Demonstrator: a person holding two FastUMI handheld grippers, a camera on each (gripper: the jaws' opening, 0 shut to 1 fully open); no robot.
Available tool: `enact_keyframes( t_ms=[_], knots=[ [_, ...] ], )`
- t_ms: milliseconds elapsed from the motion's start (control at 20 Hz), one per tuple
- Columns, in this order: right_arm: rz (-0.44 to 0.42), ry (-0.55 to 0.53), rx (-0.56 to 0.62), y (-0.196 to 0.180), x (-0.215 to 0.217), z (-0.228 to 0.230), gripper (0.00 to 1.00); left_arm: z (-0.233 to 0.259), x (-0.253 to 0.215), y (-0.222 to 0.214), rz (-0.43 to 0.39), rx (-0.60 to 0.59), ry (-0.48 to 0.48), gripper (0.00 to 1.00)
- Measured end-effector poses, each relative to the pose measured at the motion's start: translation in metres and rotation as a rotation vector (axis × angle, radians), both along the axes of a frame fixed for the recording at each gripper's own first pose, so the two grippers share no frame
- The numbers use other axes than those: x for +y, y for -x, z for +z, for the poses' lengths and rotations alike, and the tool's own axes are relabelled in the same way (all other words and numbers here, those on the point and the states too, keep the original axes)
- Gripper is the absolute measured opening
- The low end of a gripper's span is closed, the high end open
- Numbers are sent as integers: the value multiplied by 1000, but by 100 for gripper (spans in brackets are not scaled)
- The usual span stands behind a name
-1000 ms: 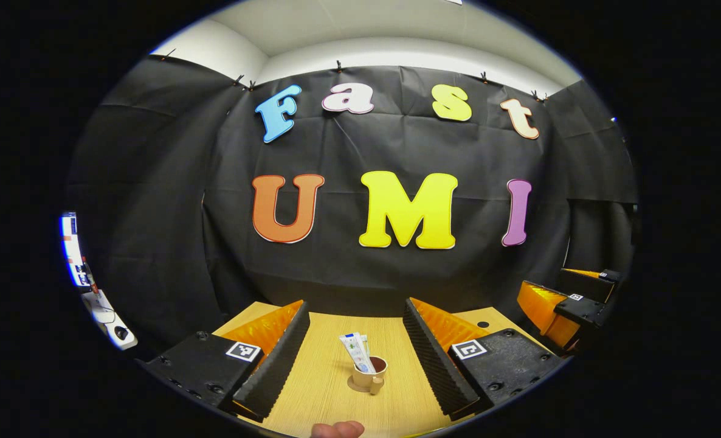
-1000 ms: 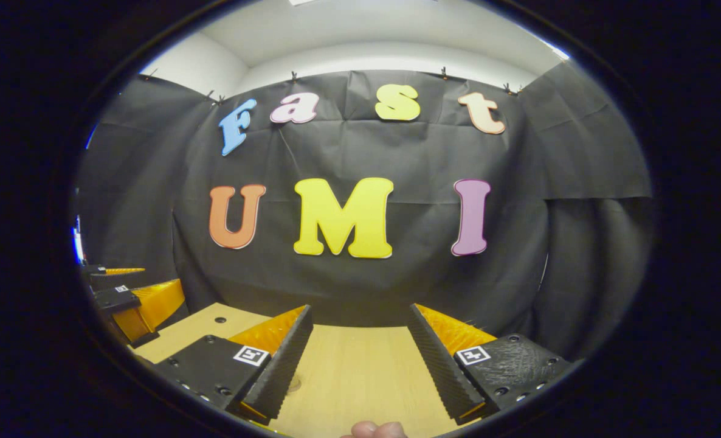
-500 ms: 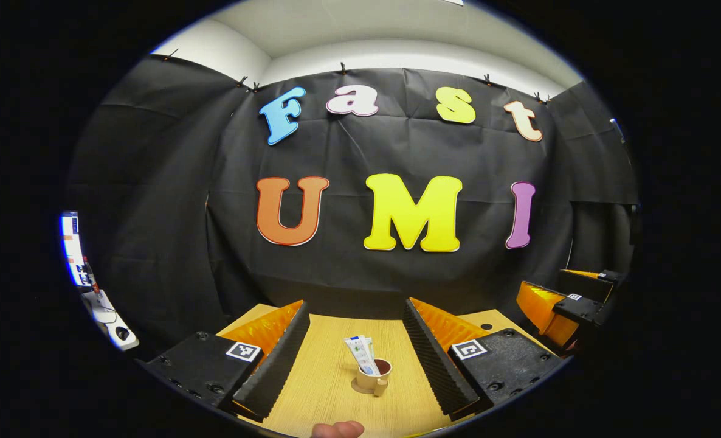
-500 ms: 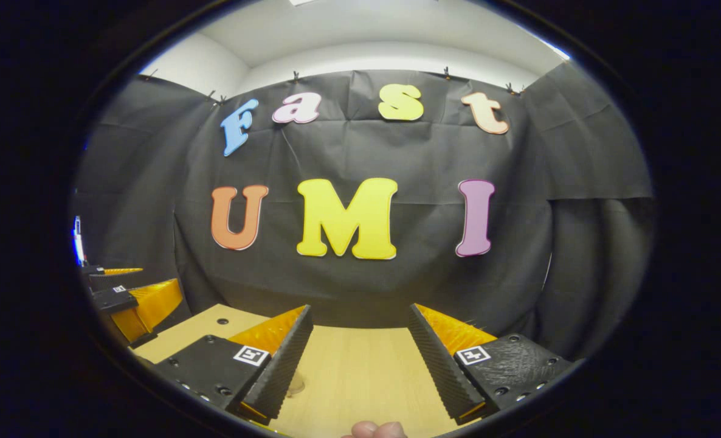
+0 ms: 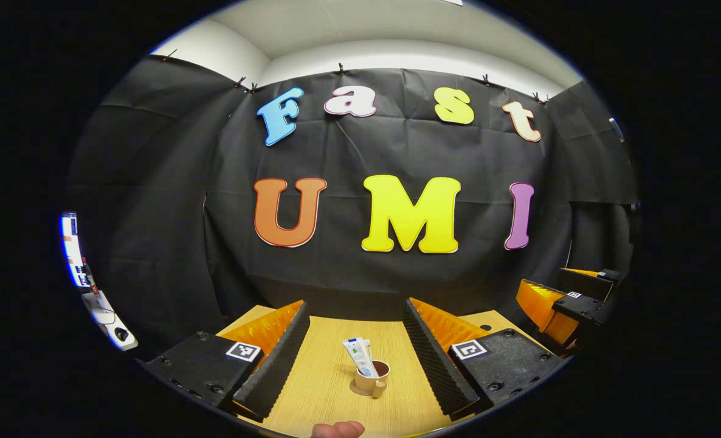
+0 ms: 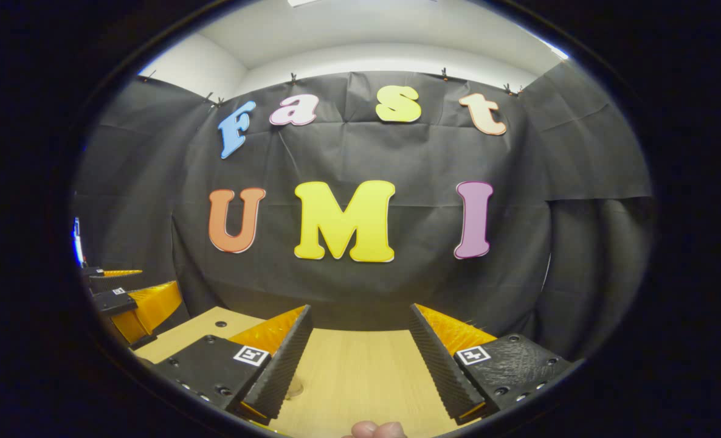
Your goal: Put the toothbrush and toothpaste on the desktop into the cup, then pick up the cup and place it on the coaster on the desktop.
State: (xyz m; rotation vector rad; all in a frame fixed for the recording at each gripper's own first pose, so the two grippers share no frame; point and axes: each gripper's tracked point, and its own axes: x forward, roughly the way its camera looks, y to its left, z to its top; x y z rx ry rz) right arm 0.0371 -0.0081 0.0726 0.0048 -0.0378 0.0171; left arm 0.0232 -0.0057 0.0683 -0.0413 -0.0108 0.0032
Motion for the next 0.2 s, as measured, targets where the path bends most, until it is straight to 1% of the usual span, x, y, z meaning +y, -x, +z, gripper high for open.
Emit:
enact_keyframes(
  t_ms=[200],
  knots=[
    [3,4,3,-1,1,-1,96,0,-1,-1,1,3,4,98]
  ],
)
